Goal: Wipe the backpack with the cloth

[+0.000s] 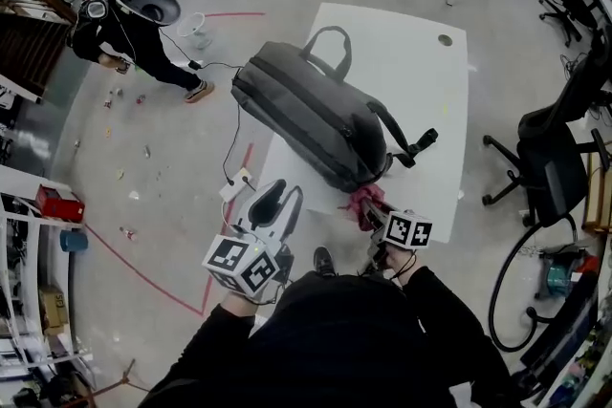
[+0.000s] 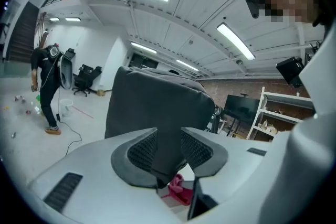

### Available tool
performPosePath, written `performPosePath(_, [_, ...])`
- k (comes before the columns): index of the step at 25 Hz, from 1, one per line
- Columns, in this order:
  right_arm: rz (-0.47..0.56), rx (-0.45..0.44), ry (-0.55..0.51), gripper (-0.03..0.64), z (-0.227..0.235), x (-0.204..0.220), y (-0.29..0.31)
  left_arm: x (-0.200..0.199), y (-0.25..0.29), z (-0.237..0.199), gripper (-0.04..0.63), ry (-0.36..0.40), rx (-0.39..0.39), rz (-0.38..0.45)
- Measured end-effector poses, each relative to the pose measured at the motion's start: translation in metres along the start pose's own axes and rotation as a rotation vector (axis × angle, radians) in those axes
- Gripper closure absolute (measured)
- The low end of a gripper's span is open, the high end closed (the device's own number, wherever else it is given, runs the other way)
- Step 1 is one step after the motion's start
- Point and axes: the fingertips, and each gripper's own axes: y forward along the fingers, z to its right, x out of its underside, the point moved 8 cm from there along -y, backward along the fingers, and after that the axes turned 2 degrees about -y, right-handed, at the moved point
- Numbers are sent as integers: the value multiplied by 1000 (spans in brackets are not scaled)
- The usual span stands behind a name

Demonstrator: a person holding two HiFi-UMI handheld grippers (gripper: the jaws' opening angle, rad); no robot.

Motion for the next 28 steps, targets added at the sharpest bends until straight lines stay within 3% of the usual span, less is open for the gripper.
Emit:
performPosePath(2, [97,-40,47,549,-17,-22,-19,6,-8,-5,448,-19,-17,-7])
performPosePath(7, [313,-120,50,549,-53,-86,-83,21,-21,-11,448,-51,-42,-18])
performPosePath(12, [590,-305,-144,549,-136,-171,-144,21,-23,-7,448,-62,-35,-22])
performPosePath(15, [690,-441,-235,549,-186,-199,-164,15,-23,-7,449,-58,-31,-25])
performPosePath(17, [678,-452,-280,549,-194,-202,-159,15,-24,-8,448,-59,-36,-28])
performPosePath(19, [634,-398,-291,549,-181,-195,-146,16,-25,-7,449,-59,-42,-29])
performPosePath(24, [570,-237,-135,549,-103,-160,-121,17,-34,-9,449,-61,-67,-31])
performPosePath(28, [446,-129,-9,549,-28,-116,-85,21,-35,-8,448,-75,-95,-37])
